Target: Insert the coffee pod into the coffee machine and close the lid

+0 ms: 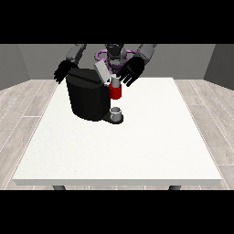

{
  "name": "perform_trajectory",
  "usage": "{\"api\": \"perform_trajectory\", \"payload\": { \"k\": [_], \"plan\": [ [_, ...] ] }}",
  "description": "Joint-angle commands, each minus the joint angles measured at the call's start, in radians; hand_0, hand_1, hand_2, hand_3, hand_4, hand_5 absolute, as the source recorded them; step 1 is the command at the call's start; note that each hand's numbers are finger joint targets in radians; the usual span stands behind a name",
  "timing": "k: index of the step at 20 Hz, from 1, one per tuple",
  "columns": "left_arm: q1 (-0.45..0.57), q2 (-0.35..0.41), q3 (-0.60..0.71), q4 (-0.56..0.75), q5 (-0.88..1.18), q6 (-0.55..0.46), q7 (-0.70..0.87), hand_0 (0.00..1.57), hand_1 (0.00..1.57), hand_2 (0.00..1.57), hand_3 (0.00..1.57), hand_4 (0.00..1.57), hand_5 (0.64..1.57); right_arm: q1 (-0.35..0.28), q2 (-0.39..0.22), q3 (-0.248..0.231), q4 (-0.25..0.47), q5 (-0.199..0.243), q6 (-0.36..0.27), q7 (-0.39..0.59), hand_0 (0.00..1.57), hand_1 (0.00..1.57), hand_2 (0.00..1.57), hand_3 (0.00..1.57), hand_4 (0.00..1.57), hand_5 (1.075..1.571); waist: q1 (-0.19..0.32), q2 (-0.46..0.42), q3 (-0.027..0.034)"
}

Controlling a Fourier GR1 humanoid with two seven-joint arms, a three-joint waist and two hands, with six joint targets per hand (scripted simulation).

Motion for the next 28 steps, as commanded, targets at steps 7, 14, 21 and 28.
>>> {"api": "perform_trajectory", "payload": {
  "k": [7, 14, 21, 28],
  "plan": [
    [-0.006, -0.04, -0.018, -0.013, -0.009, -0.038, 0.013, 1.19, 1.19, 1.26, 1.2, 0.49, 1.571, 0.005, -0.035, -0.073, 0.047, -0.069, 0.042, -0.036, 0.0, 0.0, 0.0, 0.0, 0.51, 1.571, 0.025, -0.024, 0.0006],
    [-0.028, 0.002, -0.002, 0.011, -0.022, -0.054, 0.024, 1.16, 1.16, 1.24, 1.18, 0.49, 1.571, 0.012, -0.026, -0.049, 0.041, -0.048, 0.032, -0.031, 0.0, 0.0, 0.0, 0.0, 0.46, 1.571, 0.019, -0.011, 0.0004],
    [0.019, -0.048, -0.015, 0.023, -0.044, 0.009, 0.003, 1.23, 1.23, 1.27, 1.18, 0.48, 1.571, 0.029, 0.018, 0.003, 0.003, 0.005, -0.025, -0.018, 0.0, 0.0, 0.0, 0.0, 0.44, 1.571, 0.013, -0.004, 0.0001],
    [0.001, -0.004, 0.005, 0.035, -0.046, -0.008, -0.003, 1.16, 1.16, 1.19, 1.06, 0.46, 1.571, 0.035, -0.029, -0.015, -0.016, -0.031, 0.041, -0.007, 0.0, 0.0, 0.0, 0.0, 0.42, 1.571, -0.024, 0.023, 0.0]
  ]
}}
